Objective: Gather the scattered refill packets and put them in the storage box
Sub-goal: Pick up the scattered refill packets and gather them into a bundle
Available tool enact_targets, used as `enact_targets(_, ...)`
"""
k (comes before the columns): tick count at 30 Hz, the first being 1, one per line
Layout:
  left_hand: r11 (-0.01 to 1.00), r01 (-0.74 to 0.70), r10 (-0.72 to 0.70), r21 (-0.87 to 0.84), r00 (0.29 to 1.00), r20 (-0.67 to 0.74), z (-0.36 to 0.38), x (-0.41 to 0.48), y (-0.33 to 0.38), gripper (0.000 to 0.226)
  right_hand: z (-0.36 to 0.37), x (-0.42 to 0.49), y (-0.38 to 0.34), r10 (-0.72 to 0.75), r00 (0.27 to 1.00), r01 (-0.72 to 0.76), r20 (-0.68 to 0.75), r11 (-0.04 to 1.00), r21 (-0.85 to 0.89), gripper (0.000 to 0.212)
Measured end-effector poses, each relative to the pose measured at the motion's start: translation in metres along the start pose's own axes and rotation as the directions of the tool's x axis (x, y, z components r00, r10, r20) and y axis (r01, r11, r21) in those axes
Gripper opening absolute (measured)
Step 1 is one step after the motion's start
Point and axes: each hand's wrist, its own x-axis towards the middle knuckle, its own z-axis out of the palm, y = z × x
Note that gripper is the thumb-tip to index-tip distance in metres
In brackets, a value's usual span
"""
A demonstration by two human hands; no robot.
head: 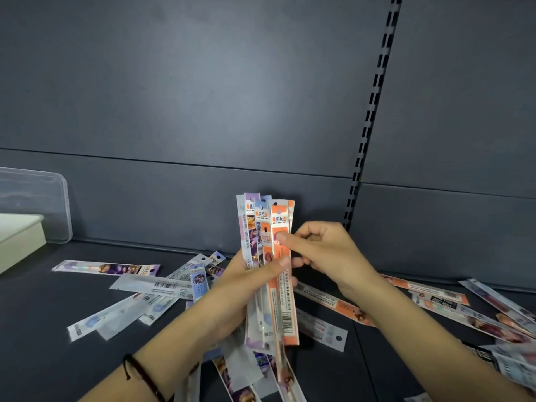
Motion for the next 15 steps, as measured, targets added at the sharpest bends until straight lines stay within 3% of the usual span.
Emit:
enact_targets(3,0.998,0.004,-0.005,-0.059,1.000,-0.010,-0.004,0.000,0.001,0.020,-0.009,0.001,-0.003,0.081,0.985,-0.073,0.151,0.996,-0.056,0.032)
enact_targets(6,0.988,-0.009,0.004,-0.151,0.999,-0.039,-0.009,0.001,0.004,0.018,-0.026,-0.003,0.006,0.119,0.972,-0.062,0.202,0.962,-0.265,0.035)
enact_targets(8,0.975,-0.048,0.029,-0.218,0.996,-0.089,-0.012,0.003,0.007,0.017,-0.038,-0.010,0.020,0.131,0.977,-0.038,0.167,0.883,-0.468,0.031)
enact_targets(12,0.958,-0.132,0.087,-0.255,0.980,-0.181,-0.018,0.007,0.016,0.015,-0.044,-0.030,0.049,0.332,0.911,-0.040,0.243,0.659,-0.751,0.087)
enact_targets(15,0.951,-0.196,0.143,-0.238,0.965,-0.221,-0.020,0.012,0.023,0.014,-0.044,-0.032,0.059,0.296,0.917,0.049,0.266,0.581,-0.813,0.083)
